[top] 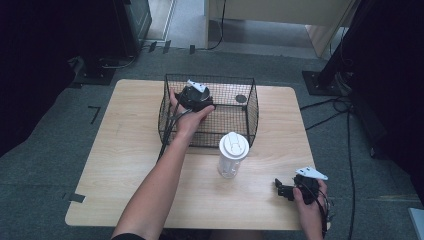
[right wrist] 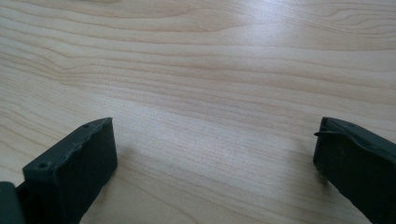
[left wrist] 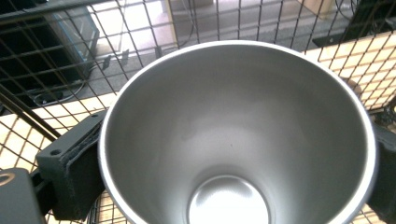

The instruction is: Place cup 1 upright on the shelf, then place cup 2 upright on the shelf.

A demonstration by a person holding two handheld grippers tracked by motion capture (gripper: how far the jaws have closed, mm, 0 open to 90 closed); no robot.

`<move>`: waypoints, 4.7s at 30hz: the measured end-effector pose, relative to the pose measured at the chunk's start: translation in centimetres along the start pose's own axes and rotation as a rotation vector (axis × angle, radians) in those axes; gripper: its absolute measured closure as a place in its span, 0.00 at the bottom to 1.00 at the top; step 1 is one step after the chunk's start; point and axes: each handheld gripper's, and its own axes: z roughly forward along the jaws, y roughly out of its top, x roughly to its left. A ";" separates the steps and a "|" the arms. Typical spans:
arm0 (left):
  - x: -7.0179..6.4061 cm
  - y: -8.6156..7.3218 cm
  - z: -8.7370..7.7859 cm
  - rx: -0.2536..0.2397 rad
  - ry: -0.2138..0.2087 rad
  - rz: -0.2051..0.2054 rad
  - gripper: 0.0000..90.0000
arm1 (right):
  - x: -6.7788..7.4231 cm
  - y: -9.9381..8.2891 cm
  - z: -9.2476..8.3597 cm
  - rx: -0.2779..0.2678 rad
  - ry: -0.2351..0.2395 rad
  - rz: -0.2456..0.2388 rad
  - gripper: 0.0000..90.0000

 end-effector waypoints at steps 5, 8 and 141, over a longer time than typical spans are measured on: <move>-0.1 0.3 -0.4 -0.033 0.000 -0.010 0.02 | 0.0 0.0 0.0 0.001 0.000 0.002 0.00; -0.1 0.8 -1.0 -0.079 0.013 -0.013 0.02 | 0.0 0.0 0.0 0.000 0.000 0.001 0.00; 17.8 -23.6 -19.0 0.114 -0.005 -0.133 0.02 | -0.7 -0.3 -0.7 -0.021 -0.016 0.036 0.00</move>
